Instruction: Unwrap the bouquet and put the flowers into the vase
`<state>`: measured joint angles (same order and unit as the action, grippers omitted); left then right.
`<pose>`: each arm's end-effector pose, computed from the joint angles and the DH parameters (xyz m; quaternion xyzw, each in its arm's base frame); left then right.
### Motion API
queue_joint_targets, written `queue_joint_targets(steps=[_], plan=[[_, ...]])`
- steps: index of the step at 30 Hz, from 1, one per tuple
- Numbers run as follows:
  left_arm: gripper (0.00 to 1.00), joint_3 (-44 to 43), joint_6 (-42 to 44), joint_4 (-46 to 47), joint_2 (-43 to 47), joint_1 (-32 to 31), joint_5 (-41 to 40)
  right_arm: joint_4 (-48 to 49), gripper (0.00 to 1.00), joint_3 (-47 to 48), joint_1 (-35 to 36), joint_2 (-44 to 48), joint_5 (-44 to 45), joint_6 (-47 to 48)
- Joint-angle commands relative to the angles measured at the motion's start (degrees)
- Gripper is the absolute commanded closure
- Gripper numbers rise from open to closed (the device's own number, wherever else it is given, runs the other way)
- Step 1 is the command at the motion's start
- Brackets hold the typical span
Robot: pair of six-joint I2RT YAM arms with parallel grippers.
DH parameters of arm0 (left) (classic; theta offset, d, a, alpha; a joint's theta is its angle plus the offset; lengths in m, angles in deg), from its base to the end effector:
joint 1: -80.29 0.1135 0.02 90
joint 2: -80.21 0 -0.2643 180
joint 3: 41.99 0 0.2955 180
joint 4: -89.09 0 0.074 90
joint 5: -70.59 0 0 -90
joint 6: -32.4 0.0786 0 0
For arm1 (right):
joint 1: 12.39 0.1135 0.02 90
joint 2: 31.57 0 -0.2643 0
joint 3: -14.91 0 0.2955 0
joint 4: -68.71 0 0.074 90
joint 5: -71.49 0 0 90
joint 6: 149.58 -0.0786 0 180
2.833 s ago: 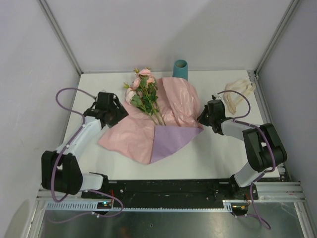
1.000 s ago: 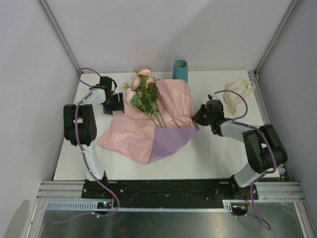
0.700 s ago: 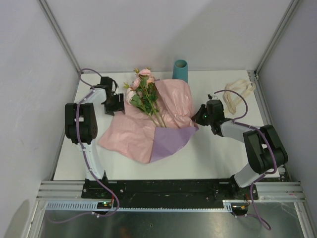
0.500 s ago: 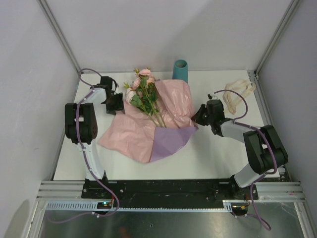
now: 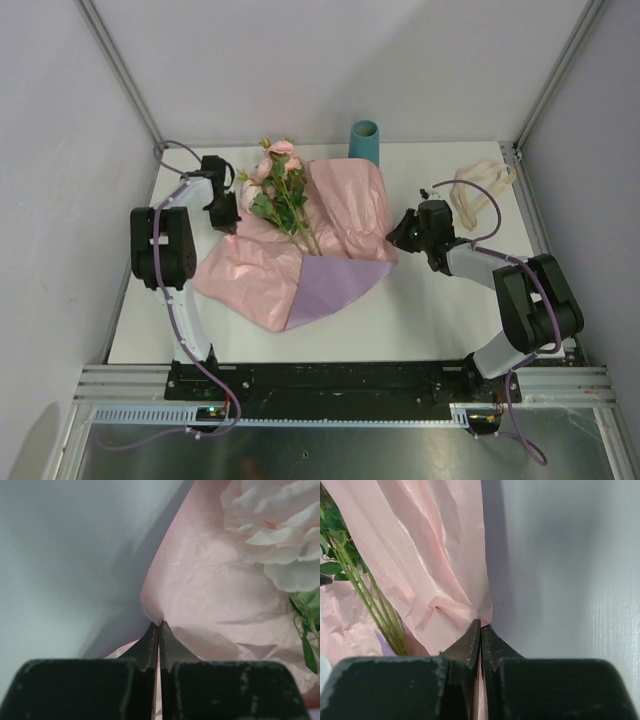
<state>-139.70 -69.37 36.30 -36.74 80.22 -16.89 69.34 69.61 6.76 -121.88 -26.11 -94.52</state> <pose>0.4658 -0.0040 0.1066 -0.0972 0.9827 -0.0377 0.1531 0.3614 0.1365 0.1186 0.0912 0.8808 0.2619 0.3838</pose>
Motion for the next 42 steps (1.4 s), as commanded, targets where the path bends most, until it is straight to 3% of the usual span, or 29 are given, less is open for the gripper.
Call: queue_joint_targets(steps=[1,5,17,25,30,34,42], plan=[[1.0,-1.7,-2.8,-2.8,4.1,1.9,-11.0,2.7,0.98,0.0,0.1,0.5,-0.3,-0.2],[1.0,0.5,-6.8,-3.6,6.1,3.6,-15.4,3.6,1.0,0.0,0.3,-0.9,-0.6,-1.1],[0.99,2.9,-12.7,-4.6,6.9,6.4,-17.5,4.6,0.96,-0.1,1.4,-1.8,0.4,-2.4],[0.39,2.0,-13.6,-5.8,14.0,6.4,-21.3,-1.4,0.71,0.0,0.3,4.1,1.6,-1.2],[0.31,1.8,-13.0,-5.8,22.0,6.1,-18.7,-5.7,0.64,0.0,0.4,11.3,2.6,0.9],[0.25,3.2,-10.1,-5.8,28.0,4.0,-11.1,-3.4,0.59,0.0,2.4,14.8,-4.8,5.7],[0.06,13.1,-5.8,-5.7,39.8,-7.6,-4.8,4.6,0.44,6.5,10.0,6.5,-20.8,12.6]])
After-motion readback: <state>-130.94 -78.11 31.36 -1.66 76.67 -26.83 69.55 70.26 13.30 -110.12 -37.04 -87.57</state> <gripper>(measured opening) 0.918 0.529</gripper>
